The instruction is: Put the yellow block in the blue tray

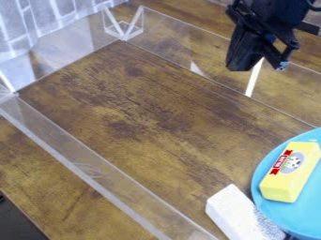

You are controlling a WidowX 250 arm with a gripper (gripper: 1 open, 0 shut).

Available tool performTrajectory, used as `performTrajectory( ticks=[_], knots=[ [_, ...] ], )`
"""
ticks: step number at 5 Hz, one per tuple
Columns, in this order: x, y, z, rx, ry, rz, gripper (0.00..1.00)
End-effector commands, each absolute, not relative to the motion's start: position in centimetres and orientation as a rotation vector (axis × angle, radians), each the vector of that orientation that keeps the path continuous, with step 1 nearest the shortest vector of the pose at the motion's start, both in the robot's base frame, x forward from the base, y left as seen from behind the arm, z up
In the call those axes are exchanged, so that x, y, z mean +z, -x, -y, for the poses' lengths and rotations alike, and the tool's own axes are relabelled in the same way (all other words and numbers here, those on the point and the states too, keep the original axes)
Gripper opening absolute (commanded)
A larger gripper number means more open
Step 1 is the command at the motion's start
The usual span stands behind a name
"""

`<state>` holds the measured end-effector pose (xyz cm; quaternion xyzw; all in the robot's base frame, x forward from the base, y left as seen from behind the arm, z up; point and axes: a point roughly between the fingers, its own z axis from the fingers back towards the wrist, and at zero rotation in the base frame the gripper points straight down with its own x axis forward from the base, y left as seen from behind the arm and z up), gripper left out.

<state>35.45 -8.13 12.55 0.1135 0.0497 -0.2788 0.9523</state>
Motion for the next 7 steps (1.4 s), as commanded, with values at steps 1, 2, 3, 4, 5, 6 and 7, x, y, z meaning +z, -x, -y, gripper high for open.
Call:
performTrajectory(
  ticks=[1, 2, 3, 4, 5, 6, 7],
  knots=[
    [15.3, -35.4, 7.1, -0.508, -0.226, -0.022, 0.0],
    [15.1, -35.8, 6.7, -0.49, -0.229, -0.023, 0.0],
    [14.5, -36.3, 5.5, -0.544, -0.231, -0.018, 0.0],
    [13.8, -36.5, 4.9, -0.603, -0.234, -0.011, 0.0],
    [13.9, -36.7, 5.7, -0.673, -0.229, 0.001, 1.0],
    [12.9, -36.9, 5.9, -0.655, -0.228, 0.006, 0.0],
    [12.0, -37.3, 5.7, -0.635, -0.234, 0.01, 0.0]
  ],
)
